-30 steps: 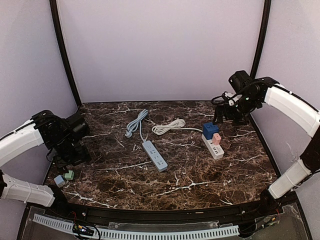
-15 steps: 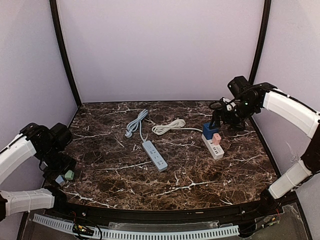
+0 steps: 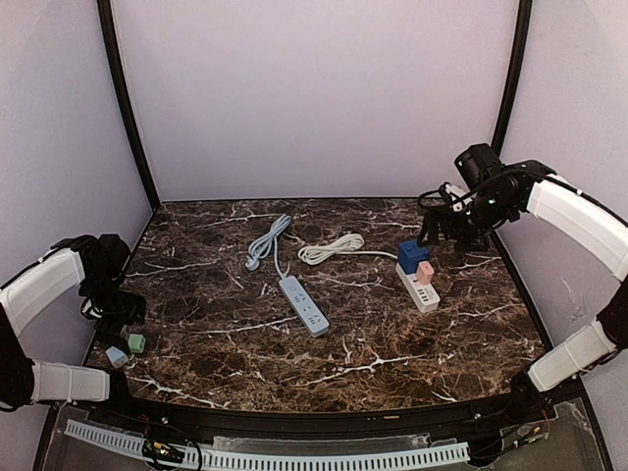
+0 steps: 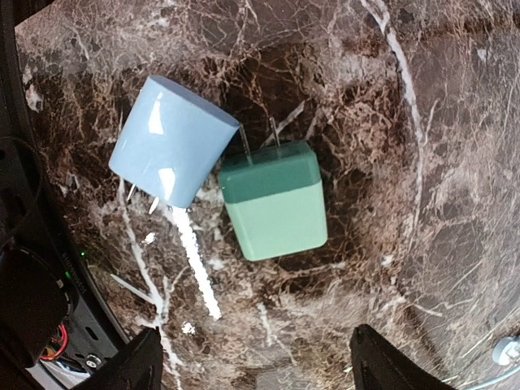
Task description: Insert the plug
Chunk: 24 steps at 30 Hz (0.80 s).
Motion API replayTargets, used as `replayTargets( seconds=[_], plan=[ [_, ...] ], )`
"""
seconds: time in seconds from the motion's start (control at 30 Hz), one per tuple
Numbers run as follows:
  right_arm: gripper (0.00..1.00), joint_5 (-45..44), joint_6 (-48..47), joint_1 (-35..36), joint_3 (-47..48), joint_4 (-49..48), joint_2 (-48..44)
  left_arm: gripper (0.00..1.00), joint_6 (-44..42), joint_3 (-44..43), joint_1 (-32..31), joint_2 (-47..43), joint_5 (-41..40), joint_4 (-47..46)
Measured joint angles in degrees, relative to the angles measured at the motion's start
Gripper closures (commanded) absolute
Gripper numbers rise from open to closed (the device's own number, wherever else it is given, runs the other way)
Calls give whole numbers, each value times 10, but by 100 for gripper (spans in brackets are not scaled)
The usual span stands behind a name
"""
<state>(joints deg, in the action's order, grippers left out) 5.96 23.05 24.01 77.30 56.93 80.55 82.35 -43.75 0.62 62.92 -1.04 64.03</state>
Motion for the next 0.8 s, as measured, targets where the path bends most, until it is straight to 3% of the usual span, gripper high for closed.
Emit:
replayTargets(
  seconds=[0.57, 0.8],
  plan=[
    [1, -21, 0, 0, 0, 2, -27, 26, 30, 32, 75, 35, 0, -64],
    [1, -30, 2, 0, -1, 5, -40, 32, 45, 75, 91, 37, 3, -109]
  ],
)
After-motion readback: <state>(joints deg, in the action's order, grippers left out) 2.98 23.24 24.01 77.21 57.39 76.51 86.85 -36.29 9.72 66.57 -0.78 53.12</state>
